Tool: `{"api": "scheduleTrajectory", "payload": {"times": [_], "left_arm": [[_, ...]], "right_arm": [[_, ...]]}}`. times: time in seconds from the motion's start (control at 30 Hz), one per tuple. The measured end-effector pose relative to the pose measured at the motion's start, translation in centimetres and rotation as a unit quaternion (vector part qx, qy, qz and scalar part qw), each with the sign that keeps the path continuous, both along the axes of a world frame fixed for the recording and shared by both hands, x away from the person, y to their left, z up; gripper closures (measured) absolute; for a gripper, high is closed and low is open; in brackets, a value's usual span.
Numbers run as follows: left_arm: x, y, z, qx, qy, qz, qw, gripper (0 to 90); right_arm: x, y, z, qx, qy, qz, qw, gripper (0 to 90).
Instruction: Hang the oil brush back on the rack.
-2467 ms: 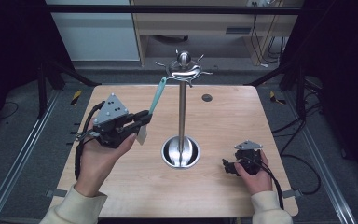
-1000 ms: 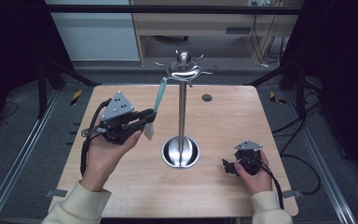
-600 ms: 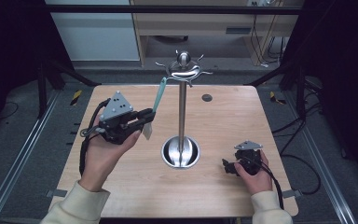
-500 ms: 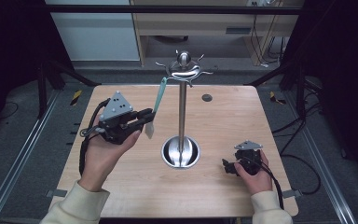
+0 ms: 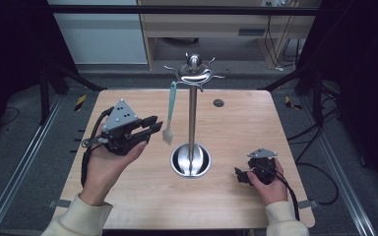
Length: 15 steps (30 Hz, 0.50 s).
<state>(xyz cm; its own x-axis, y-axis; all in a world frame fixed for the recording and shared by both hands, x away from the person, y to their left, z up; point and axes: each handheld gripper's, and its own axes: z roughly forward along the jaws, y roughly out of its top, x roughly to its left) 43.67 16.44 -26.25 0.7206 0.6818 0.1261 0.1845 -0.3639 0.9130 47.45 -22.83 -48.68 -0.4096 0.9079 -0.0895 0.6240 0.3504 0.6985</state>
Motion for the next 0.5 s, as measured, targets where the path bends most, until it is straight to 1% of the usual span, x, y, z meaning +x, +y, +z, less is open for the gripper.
{"api": "scheduleTrajectory", "payload": {"times": [0.1, 0.13, 0.23, 0.27, 0.33, 0.4, 0.5], "left_arm": [[-0.4, 0.3, -0.2, 0.007, -0.01, 0.007, 0.9999, 62.3], [-0.5, 0.4, -0.2, 0.008, -0.01, 0.008, 0.9999, 55.5], [-0.8, 0.6, -0.5, 0.011, -0.011, 0.013, 0.9998, 43.0], [-0.9, 0.7, -0.6, 0.012, -0.012, 0.013, 0.9998, 43.0], [-1.1, 0.8, -0.9, 0.012, -0.011, 0.011, 0.9998, 34.3], [-1.3, 0.8, -1.2, 0.016, -0.011, 0.016, 0.9997, 25.9], [-1.5, 0.9, -1.7, 0.023, -0.004, 0.015, 0.9996, 15.7]], "right_arm": [[0.0, 0.0, 0.0, 0.0, -0.001, 0.0, 1.0, 8.1], [0.0, 0.0, 0.0, 0.0, 0.0, -0.001, 1.0, 8.1], [0.0, 0.0, 0.0, 0.0, -0.001, -0.001, 1.0, 8.1], [0.0, 0.0, 0.0, 0.0, -0.001, -0.001, 1.0, 8.1], [0.0, 0.0, 0.0, 0.001, -0.002, -0.002, 1.0, 8.1], [0.0, 0.0, 0.1, 0.003, -0.001, -0.002, 1.0, 8.1], [0.0, 0.0, 0.1, 0.003, -0.001, -0.002, 1.0, 8.1]]}}
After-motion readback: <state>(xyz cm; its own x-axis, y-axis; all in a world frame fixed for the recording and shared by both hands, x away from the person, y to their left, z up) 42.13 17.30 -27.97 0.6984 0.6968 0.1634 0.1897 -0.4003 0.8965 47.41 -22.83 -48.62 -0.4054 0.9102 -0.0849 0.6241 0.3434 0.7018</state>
